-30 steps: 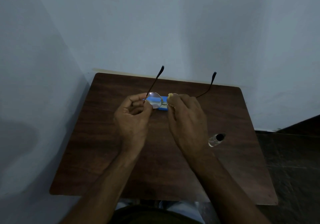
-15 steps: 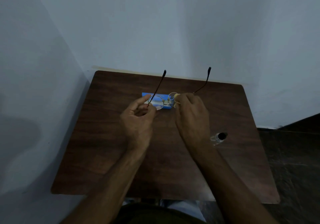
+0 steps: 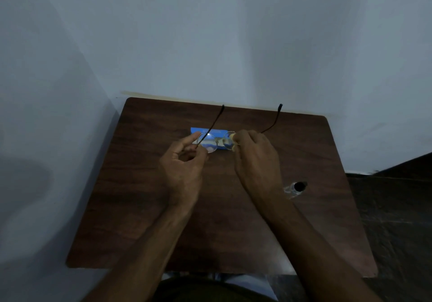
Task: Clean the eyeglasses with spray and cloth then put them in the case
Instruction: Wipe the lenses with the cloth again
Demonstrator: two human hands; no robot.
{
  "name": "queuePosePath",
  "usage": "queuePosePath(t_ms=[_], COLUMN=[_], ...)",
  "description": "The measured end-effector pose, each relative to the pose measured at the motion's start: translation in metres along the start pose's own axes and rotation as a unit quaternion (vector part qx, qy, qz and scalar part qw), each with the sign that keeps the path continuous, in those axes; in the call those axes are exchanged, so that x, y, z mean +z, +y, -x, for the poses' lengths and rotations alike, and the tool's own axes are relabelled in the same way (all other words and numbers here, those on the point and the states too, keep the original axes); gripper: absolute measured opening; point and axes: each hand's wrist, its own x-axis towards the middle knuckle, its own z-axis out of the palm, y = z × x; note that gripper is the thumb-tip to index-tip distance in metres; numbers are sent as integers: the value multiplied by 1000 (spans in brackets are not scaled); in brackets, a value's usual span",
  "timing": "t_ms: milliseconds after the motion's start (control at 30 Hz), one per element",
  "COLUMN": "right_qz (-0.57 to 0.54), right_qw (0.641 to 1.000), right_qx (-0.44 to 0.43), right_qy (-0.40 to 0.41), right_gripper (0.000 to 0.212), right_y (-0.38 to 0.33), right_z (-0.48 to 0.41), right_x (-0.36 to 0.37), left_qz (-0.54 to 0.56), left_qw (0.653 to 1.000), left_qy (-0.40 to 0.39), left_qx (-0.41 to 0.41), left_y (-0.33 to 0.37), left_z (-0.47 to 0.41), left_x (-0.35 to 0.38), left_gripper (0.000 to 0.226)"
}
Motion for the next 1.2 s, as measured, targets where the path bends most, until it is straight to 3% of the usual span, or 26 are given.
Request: queuePosePath(t_ms=[233, 367, 500, 600, 833, 933, 1100, 1200], right_qz=[-41, -23, -46, -64, -33, 0, 0, 16], right_qw=[999, 999, 998, 998, 998, 998, 1000, 998], right_qx=[-24, 37, -36, -14, 23, 64, 17, 57], right_qy=[-3, -8, -9, -25, -39, -24, -16, -13], right_gripper=[25, 18, 16, 23, 14, 14, 24, 22], right_y=[-7, 5, -11, -1, -2, 0, -13, 0], right_z=[-6, -16, -10, -16, -18, -14, 9, -2], right_x=[1, 2, -1, -3, -2, 1, 11, 4], left_qz=[-58, -79, -98, -108, -89, -63, -16, 13], left_qw=[992, 986, 976, 970, 978, 988, 999, 1000], left_qy=[-31, -41, -42, -53, -38, -24, 12, 3], left_qx=[108, 140, 188, 210, 186, 140, 43, 10], left_y=[2, 1, 4, 2, -3, -5, -5, -5], left_z=[0, 3, 2, 2, 3, 6, 3, 3], left_x=[-4, -4, -7, -7, -7, -1, 5, 9], left_gripper=[43, 45, 45, 46, 45, 46, 41, 41])
